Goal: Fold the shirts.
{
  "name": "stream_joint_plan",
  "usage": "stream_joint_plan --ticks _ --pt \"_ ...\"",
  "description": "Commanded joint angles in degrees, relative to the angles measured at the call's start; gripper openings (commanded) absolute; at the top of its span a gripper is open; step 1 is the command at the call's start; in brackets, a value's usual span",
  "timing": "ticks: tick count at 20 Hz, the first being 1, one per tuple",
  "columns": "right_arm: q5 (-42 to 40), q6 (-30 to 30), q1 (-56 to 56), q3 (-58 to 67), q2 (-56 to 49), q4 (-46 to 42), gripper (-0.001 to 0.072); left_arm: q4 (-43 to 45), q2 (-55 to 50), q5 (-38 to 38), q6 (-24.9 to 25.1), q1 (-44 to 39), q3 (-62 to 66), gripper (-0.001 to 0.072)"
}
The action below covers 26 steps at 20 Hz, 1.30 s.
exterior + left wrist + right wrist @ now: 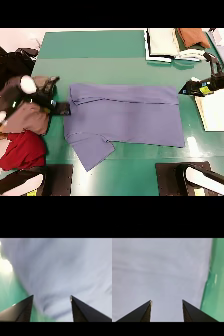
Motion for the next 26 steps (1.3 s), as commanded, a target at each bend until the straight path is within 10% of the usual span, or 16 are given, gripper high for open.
stream_joint_plan --ticks 1,13,14,17,26 --pt "-1.4 -0.7 -1.0 -7.8 8.7 2.1 0.0439 0.1 14.0 -0.3 -5.2 0.0 -17.7 0.0539" --pt "-3.0 -0.7 -1.3 -11.0 16.9 3.6 0.0432 -23.0 19.0 13.8 1.4 0.0 -32.0 0.0537" --pt "-2.8 -0.6 -1.9 -11.0 17.4 3.6 0.0432 -23.2 19.0 13.4 1.4 0.0 -32.0 0.0484" --pt "1.5 -0.6 -6.1 -11.1 18.0 2.8 0.0432 -23.6 19.0 11.5 3.7 0.0 -31.9 0.0021" --pt "5.0 -0.3 -21.8 -34.1 16.9 -10.1 0.0554 -19.3 19.1 6.8 7.4 0.0 -24.7 0.0020"
